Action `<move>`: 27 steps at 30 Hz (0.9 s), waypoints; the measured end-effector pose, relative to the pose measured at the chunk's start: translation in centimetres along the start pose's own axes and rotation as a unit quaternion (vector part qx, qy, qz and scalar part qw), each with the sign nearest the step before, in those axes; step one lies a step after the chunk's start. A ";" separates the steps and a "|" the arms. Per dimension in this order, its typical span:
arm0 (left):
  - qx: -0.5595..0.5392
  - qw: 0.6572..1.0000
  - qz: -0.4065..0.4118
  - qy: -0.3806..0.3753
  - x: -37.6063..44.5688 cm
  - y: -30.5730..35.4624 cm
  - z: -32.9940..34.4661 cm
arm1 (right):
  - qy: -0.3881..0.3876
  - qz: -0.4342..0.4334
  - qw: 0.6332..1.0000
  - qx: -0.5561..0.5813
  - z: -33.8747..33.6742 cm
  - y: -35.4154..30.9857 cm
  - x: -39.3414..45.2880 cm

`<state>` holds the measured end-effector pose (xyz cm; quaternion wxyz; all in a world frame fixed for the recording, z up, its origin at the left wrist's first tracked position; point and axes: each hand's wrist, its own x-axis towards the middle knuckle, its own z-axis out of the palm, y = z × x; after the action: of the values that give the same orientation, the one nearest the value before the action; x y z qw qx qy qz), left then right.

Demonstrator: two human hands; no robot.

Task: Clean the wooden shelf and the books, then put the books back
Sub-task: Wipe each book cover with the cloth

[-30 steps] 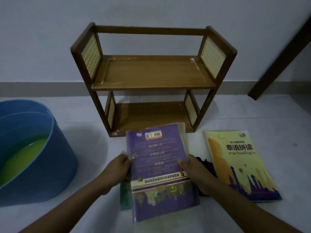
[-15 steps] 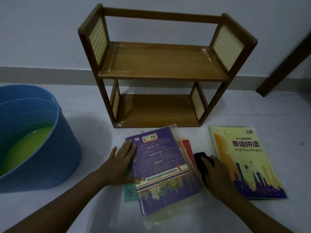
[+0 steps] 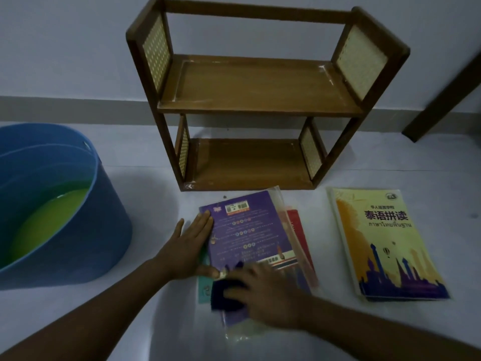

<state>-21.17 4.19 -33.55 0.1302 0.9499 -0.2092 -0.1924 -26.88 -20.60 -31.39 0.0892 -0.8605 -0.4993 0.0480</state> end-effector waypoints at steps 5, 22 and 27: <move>-0.030 1.000 0.002 0.002 0.2 0.4 0.0 | 0.056 0.379 0.923 0.037 -2.6 10.6 4.0; 0.125 0.977 0.174 -0.001 -2.1 1.2 0.0 | 0.082 0.445 0.889 0.075 -1.4 11.2 -0.8; 0.160 0.946 0.281 -0.030 -1.7 4.9 1.7 | 0.041 0.495 0.868 -0.012 0.4 11.7 -7.6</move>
<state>-25.01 0.37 -32.91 0.0187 0.8547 -0.4995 -0.1400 -20.78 -32.81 -34.22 0.0639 -0.9970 -0.0041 0.0442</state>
